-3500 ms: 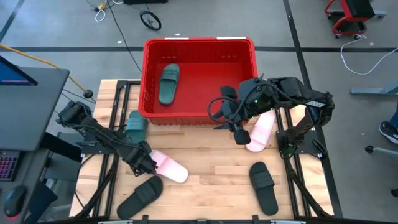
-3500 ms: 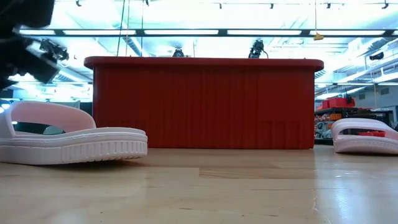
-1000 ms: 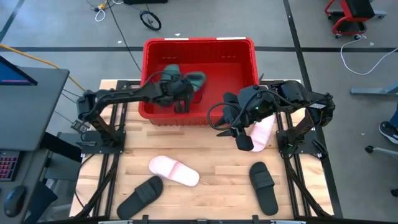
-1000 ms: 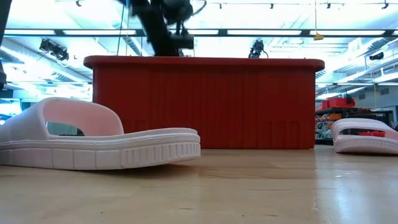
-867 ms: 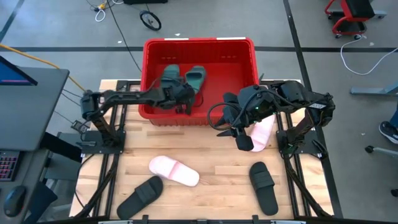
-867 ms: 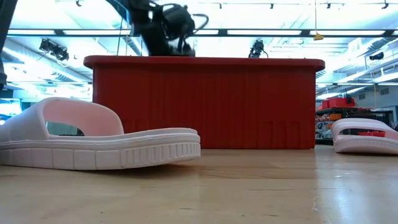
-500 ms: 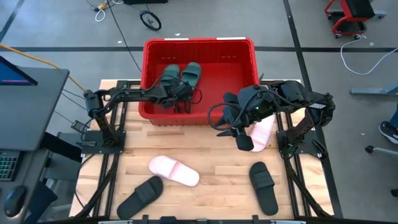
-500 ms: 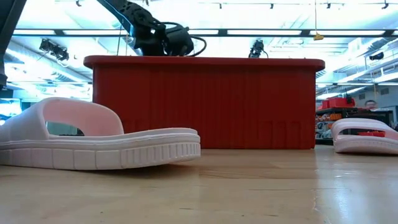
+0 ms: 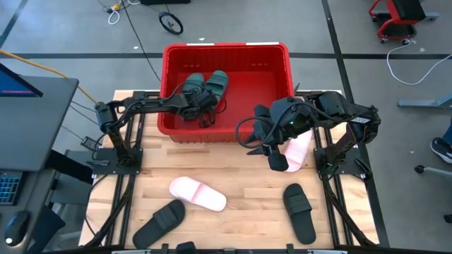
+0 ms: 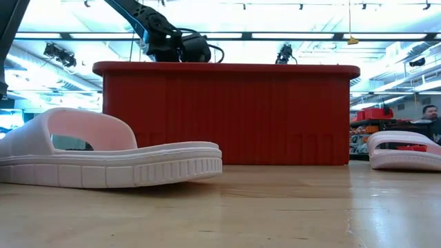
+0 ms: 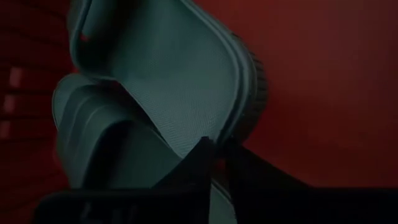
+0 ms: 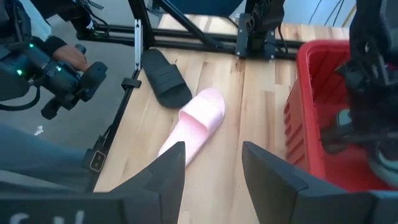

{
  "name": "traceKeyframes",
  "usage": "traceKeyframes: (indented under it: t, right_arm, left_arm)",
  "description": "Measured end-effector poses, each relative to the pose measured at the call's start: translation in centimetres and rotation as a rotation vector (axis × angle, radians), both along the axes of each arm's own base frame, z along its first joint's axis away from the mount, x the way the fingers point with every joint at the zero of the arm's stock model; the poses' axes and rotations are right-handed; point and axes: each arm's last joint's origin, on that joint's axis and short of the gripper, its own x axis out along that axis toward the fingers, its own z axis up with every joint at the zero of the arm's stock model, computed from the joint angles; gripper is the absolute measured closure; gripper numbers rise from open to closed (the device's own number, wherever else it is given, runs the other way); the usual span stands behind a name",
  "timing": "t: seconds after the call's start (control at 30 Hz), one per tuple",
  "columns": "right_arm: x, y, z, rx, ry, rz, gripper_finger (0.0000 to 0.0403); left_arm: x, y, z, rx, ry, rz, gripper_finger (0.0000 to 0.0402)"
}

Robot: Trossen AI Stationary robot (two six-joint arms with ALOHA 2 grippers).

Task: Pick and place slides into bin
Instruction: Put the green slipper into the red bin

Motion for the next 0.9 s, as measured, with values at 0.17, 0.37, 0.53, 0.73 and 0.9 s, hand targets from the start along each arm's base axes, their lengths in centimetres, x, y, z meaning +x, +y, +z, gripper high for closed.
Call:
traceKeyframes:
  t: [0.17,0.37,0.53,0.73,0.9]
  right_arm:
    - [-0.3,0.0,-1.0,0.022,0.107,-0.046,0.0238]
    - [1.2,0.3,-4.7,-0.014,0.228,-0.157,0.0238]
    - [2.2,-0.3,-8.6,-0.200,0.321,-0.331,0.0242]
    - [2.5,-4.2,-9.2,-0.364,0.329,-0.532,0.0266]
    - [1.4,-9.4,-7.3,-0.314,0.261,-0.706,0.0296]
  left_arm:
    - [0.0,0.0,0.0,-0.018,-0.050,0.067,0.0300]
    - [0.0,0.0,0.1,-0.045,-0.130,0.173,0.0225]
    - [0.6,-0.1,1.6,-0.053,-0.178,0.205,0.0182]
    - [1.7,-0.2,6.9,-0.028,-0.200,0.190,0.0174]
    - [1.4,-0.2,13.8,-0.006,-0.247,0.214,0.0204]
